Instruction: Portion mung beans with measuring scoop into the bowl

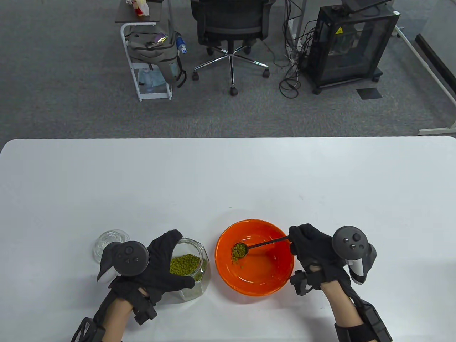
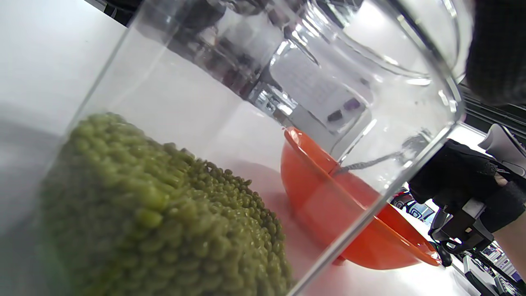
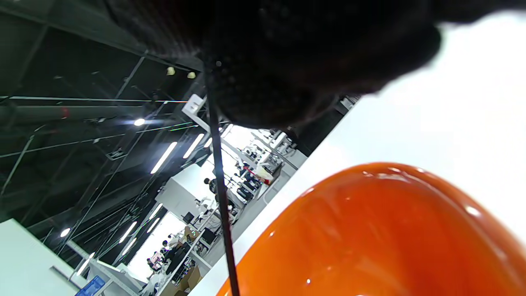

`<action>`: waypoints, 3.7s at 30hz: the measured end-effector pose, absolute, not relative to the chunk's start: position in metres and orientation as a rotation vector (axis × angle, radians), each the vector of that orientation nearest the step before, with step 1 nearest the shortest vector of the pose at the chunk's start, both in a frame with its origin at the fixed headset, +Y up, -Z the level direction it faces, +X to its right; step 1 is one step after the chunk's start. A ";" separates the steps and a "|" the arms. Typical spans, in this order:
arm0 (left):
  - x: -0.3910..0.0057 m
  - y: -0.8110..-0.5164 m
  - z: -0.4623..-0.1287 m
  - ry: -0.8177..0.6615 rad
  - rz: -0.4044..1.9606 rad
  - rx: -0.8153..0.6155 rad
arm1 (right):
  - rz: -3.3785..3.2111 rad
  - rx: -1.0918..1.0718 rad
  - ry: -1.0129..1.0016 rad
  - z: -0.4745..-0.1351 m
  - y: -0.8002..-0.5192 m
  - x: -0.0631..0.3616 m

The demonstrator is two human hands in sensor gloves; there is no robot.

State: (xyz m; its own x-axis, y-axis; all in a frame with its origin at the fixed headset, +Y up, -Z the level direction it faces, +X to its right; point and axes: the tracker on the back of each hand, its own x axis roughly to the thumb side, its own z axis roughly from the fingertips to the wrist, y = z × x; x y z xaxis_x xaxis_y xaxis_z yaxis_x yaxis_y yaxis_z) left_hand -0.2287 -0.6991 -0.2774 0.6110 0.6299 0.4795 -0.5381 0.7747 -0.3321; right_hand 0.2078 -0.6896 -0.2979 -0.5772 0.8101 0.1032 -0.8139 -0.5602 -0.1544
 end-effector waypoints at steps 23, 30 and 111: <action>-0.229 -0.699 -0.277 -0.616 0.679 -0.161 | 2.544 1.004 -0.881 -0.233 -0.643 0.136; -0.229 -0.699 -0.277 -0.616 0.678 -0.162 | 2.446 1.062 -1.019 -0.225 -0.635 0.145; -0.229 -0.699 -0.278 -0.619 0.667 -0.170 | 2.742 1.081 -0.287 -0.265 -0.586 -0.048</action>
